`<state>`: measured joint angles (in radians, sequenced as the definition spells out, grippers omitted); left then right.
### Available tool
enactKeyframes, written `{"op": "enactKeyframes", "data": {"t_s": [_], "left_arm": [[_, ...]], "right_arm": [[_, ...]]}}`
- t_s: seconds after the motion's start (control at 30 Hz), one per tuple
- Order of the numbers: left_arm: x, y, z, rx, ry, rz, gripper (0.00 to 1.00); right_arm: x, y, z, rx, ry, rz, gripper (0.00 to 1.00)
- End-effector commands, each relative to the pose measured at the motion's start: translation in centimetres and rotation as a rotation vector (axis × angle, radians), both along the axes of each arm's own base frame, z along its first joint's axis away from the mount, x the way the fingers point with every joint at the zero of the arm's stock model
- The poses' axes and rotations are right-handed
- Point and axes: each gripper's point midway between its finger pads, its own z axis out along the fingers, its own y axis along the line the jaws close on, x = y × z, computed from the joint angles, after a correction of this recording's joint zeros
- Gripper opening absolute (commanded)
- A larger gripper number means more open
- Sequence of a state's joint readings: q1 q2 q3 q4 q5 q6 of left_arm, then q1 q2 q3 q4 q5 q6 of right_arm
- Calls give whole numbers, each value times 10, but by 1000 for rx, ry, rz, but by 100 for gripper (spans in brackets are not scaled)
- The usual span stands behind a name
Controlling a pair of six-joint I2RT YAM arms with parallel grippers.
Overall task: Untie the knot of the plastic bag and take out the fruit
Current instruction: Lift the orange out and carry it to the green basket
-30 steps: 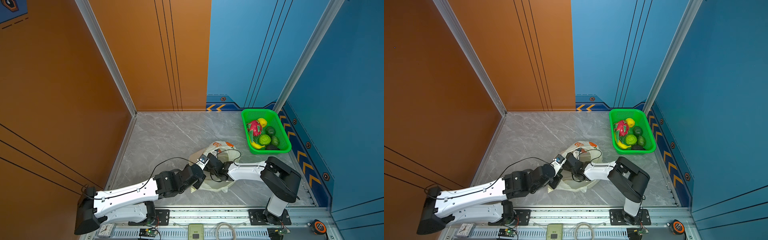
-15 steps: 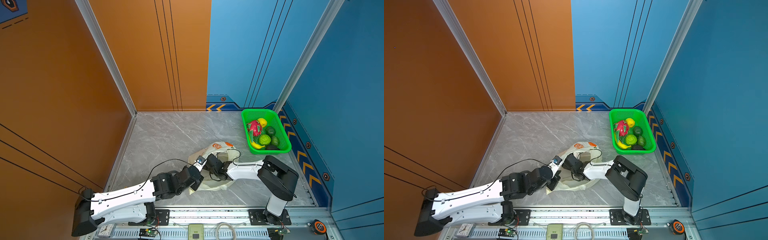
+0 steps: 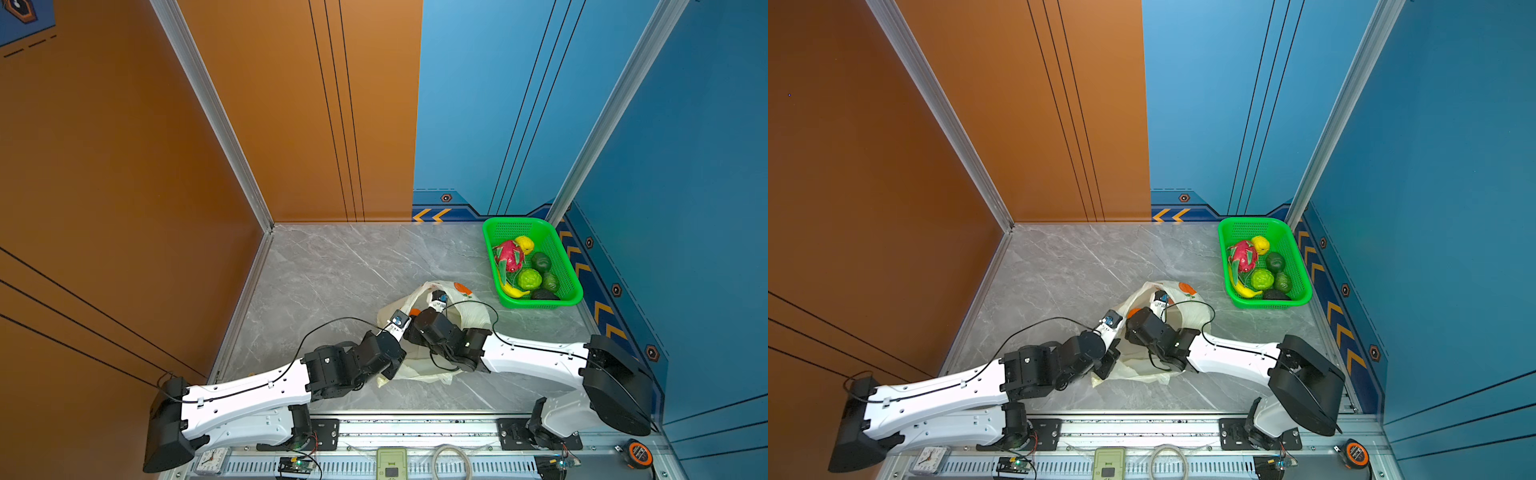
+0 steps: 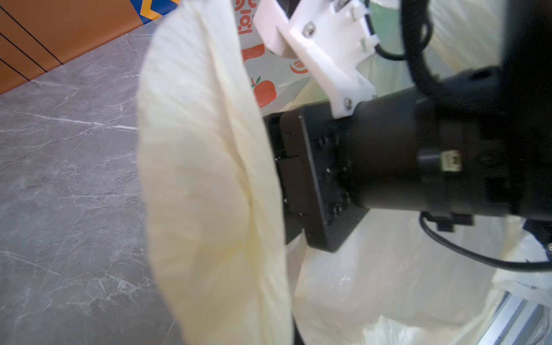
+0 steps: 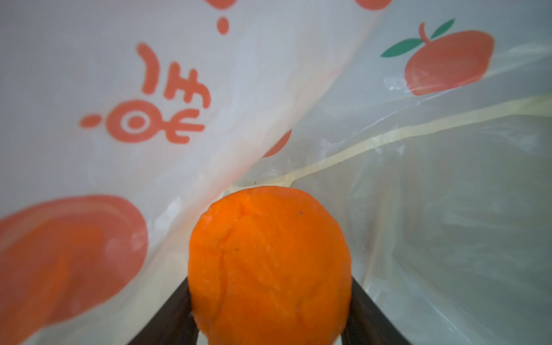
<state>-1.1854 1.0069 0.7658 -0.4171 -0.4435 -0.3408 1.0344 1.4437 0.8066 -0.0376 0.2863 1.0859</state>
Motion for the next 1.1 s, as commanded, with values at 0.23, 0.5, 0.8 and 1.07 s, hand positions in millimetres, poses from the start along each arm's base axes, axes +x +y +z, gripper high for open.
{"op": "enactKeyframes", "data": {"t_s": [0.23, 0.5, 0.8, 1.07], "left_arm": [[13, -3, 9, 12, -22, 33, 0], [16, -10, 11, 15, -26, 25, 0], [16, -8, 9, 12, -20, 34, 0], [16, -10, 9, 13, -19, 34, 0]], "right_arm": [[-45, -31, 13, -147, 22, 87, 54], [-62, -26, 58, -99, 7, 172, 53], [-56, -46, 129, -46, -64, 167, 53], [-20, -79, 183, 14, -128, 107, 53]]}}
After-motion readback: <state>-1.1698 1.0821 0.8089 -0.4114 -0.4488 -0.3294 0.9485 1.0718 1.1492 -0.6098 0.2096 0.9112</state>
